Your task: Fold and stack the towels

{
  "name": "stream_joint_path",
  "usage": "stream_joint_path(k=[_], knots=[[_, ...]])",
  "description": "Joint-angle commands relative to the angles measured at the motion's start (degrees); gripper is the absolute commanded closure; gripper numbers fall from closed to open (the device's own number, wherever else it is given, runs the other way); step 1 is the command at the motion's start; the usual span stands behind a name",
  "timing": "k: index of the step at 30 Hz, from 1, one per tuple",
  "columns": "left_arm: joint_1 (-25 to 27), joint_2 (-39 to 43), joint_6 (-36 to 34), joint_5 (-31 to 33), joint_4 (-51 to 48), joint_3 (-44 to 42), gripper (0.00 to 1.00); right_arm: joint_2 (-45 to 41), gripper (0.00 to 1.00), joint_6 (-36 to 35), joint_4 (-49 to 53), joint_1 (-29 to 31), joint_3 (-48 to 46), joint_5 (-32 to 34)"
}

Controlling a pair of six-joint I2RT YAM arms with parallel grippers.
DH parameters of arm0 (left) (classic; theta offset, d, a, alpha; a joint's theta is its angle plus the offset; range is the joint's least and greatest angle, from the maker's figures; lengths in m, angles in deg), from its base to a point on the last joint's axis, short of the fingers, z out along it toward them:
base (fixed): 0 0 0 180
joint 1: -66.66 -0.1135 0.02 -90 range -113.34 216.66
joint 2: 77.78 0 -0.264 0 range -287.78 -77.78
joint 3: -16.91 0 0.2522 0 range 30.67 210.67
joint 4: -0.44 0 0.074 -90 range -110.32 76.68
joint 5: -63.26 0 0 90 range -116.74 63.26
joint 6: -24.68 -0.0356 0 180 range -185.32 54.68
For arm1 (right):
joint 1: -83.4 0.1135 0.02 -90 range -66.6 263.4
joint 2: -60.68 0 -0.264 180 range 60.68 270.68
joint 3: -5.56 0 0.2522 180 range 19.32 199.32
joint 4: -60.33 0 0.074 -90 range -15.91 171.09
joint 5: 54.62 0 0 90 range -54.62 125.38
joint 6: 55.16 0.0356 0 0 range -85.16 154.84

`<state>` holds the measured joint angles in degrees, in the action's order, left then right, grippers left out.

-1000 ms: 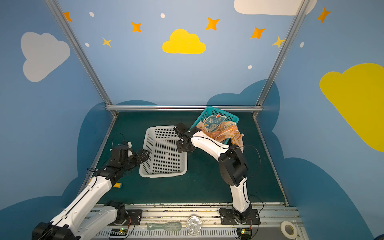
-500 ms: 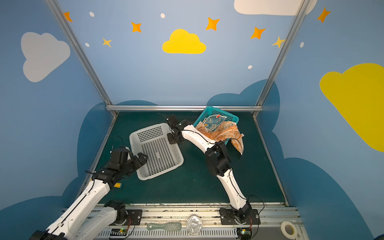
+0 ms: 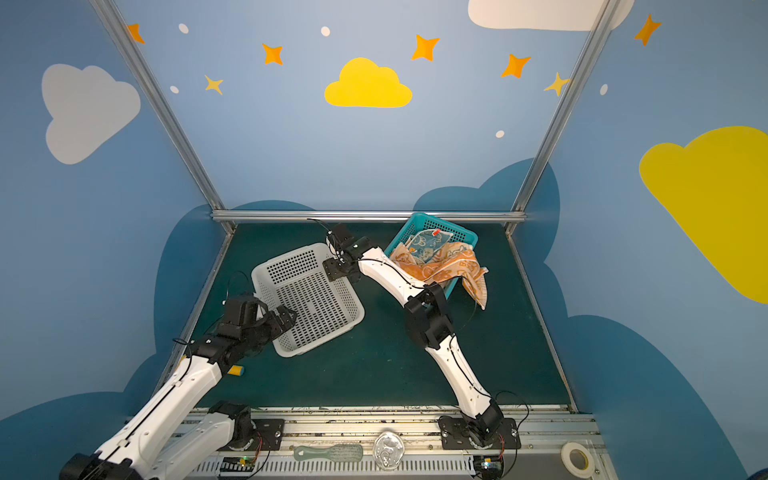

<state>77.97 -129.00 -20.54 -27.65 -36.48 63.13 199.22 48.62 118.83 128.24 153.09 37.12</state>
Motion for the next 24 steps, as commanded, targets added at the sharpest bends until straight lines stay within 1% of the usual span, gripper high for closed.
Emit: stream_joint_path(k=[1, 2, 3, 5, 7, 9, 11, 14, 17, 20, 22, 24], knots=[[0.11, -0.34, 0.22, -2.14, 5.7, -1.86, 0.0, -7.38, 0.09, 2.53, 2.56, 0.19, -0.55, 4.09], [0.11, -0.88, 0.84, -2.92, 7.17, -2.05, 0.0, -8.78, 0.04, 2.82, 3.81, 0.23, -1.35, 4.85], [0.11, -1.51, 1.32, -3.42, 7.9, -1.93, 0.0, -10.06, 0.02, 2.97, 4.86, 0.24, -2.25, 5.29], [0.2, -3.04, 2.1, -4.35, 9.35, -1.49, 0.0, -13.54, 0.01, 3.8, 7.61, 0.31, -5.3, 7.18], [0.53, -4.17, 2.81, -5.01, 10.7, -1.21, 0.0, -16.99, 0.01, 8.97, 11.0, 0.27, -8.77, 11.11], [1.25, -5.08, 3.39, -5.67, 12.15, -0.94, 0.0, -20.58, 0.01, 11.06, 13.27, 0.09, -13.64, 12.24], [2.62, -6.11, 3.1, -5.41, 12.79, -0.16, 0.0, -24.76, 0.01, 13.95, 13.26, 0.15, -20.34, 12.56], [4.42, -7.44, 2.99, -4.72, 12.88, 1.08, 0.0, -30.99, 0.01, 17.98, 10.74, -0.01, -30.97, 10.9], [6.33, -8.43, 3.73, -4.18, 14.26, 1.52, 0.0, -36.69, 0.01, 20.54, 7.62, -0.02, -40.18, 8.89], [8.71, -10.11, 3.98, -2.93, 14.9, 2.67, 0.0, -40.61, 0.02, 23.81, 4.72, -0.52, -47.11, 5.76], [10.1, -11.43, 4.43, -2.35, 15.58, 3.43, 0.0, -41.71, 0.01, 27.22, 2.98, -0.68, -50.03, 3.09], [11.56, -12.61, 5.09, -1.71, 16.87, 3.76, 0.0, -41.65, 0.01, 28.91, 1.75, -0.81, -51.41, 0.36]])
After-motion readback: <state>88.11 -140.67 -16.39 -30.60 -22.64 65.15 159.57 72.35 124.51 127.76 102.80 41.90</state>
